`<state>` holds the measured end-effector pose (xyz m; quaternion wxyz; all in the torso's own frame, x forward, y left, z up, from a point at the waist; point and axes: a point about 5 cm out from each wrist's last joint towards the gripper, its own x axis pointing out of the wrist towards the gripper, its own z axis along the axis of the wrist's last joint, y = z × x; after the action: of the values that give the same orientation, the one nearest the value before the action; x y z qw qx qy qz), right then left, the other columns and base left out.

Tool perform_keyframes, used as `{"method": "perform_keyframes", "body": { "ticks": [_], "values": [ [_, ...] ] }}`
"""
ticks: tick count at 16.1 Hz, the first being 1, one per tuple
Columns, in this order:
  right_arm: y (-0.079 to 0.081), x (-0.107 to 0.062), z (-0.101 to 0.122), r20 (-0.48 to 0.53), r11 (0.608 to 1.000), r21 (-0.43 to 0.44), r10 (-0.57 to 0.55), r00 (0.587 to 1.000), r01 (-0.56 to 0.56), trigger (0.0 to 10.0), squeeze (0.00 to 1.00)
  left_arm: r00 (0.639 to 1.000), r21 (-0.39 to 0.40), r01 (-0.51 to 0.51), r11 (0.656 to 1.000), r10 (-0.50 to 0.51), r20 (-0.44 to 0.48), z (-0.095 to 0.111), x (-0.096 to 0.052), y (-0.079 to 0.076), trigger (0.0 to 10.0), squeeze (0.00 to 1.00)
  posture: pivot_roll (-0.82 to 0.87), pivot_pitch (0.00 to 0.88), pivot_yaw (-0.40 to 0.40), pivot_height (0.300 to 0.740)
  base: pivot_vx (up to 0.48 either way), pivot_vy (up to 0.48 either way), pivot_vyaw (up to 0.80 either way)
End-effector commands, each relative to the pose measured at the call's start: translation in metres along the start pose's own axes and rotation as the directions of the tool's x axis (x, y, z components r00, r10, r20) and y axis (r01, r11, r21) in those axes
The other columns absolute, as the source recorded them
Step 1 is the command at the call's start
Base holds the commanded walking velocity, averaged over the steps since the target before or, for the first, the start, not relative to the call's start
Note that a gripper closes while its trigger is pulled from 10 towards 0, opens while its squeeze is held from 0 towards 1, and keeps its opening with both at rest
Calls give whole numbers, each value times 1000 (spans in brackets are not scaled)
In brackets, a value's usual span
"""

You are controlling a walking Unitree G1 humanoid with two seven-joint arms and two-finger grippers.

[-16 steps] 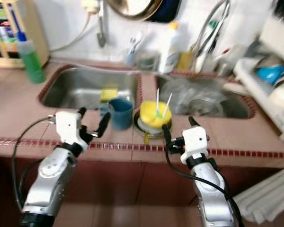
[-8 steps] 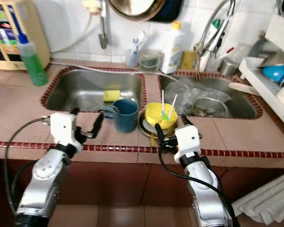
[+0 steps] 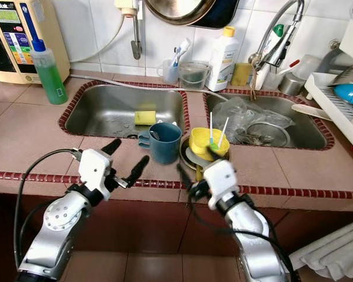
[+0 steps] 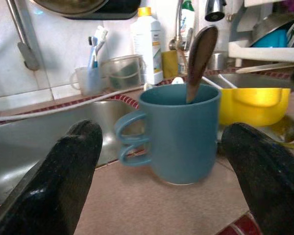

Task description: Kitchen organization

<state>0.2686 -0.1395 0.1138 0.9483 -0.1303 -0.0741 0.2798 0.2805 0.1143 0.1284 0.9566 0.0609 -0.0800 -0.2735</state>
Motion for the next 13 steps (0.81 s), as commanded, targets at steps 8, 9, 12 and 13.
{"method": "perform_keyframes", "body": {
  "ticks": [8, 9, 12, 13],
  "values": [
    [7, -3, 4, -9, 996, -32, 88, 996, -88, 10000, 0, 989, 2, 91, 996, -91, 119, 30, 25, -22, 10000, 0, -41, 0, -49, 740, 0, 0, 0],
    [6, -3, 5, -6, 995, -39, 87, 996, -87, 10000, 0, 988, -1, 103, 995, -102, 119, 30, 28, -27, 10000, 0, -43, 0, -46, 740, 0, 0, 0],
    [1, -3, 7, 4, 998, -36, 46, 999, -46, 10000, 0, 989, 5, 115, 993, -115, 88, 21, 37, -38, 10000, 0, -58, 0, -35, 740, 0, 0, 0],
    [1, -3, 7, 7, 999, -33, 39, 999, -39, 10000, 0, 990, 8, 113, 994, -113, 82, 19, 39, -40, 10000, 0, -62, 0, -31, 740, 0, 0, 0]
  ]
}}
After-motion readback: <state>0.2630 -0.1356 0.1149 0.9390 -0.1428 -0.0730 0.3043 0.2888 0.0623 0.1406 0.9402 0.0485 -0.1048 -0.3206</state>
